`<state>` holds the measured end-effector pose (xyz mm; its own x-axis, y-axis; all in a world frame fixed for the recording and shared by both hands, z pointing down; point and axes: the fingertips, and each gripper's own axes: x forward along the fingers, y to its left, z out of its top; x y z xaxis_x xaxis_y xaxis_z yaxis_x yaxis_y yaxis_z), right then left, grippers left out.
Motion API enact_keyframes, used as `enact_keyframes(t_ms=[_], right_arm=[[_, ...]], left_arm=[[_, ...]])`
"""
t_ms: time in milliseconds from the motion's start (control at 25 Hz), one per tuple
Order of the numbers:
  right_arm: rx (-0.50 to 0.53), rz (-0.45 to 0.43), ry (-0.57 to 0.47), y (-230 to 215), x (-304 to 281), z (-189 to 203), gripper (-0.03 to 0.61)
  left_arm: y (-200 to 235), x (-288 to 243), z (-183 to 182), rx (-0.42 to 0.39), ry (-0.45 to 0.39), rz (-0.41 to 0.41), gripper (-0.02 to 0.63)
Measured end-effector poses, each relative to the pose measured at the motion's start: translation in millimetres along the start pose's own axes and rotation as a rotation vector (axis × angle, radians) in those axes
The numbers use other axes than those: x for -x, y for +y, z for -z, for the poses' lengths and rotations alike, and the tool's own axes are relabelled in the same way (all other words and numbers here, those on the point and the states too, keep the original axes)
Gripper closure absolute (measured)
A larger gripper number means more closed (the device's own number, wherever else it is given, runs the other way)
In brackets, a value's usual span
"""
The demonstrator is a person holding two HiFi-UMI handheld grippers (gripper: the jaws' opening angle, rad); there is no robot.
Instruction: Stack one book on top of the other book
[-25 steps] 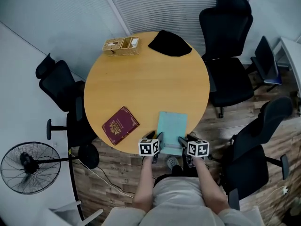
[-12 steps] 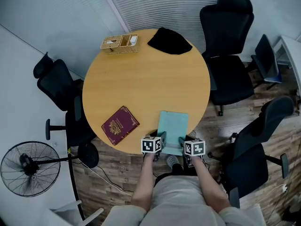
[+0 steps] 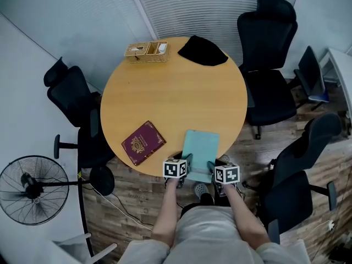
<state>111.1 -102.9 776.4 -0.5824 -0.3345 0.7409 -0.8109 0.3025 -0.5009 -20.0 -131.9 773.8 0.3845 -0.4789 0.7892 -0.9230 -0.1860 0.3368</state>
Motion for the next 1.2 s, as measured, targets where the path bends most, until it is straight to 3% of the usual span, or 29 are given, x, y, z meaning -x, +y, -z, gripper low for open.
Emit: enact_keyframes(t_ms=[440,960,1200], right_arm=[[0.16,-0.125,-0.004,65.8,6.0,8.4,0.419],[0.309,-0.254,0.034,155.7,-2.2,38.3,0.42],[0.469,-0.289,0.05,181.1,3.8,50.5,0.417]], left_arm=[[30.0,56.3,6.3,-0.006,-0.057,0.012,0.405],[75.7,138.4,20.9,-0.111,-0.089,-0.052,0.405],[82.6,163.4,27.5,-0.148,-0.116,-0.041,0.403]])
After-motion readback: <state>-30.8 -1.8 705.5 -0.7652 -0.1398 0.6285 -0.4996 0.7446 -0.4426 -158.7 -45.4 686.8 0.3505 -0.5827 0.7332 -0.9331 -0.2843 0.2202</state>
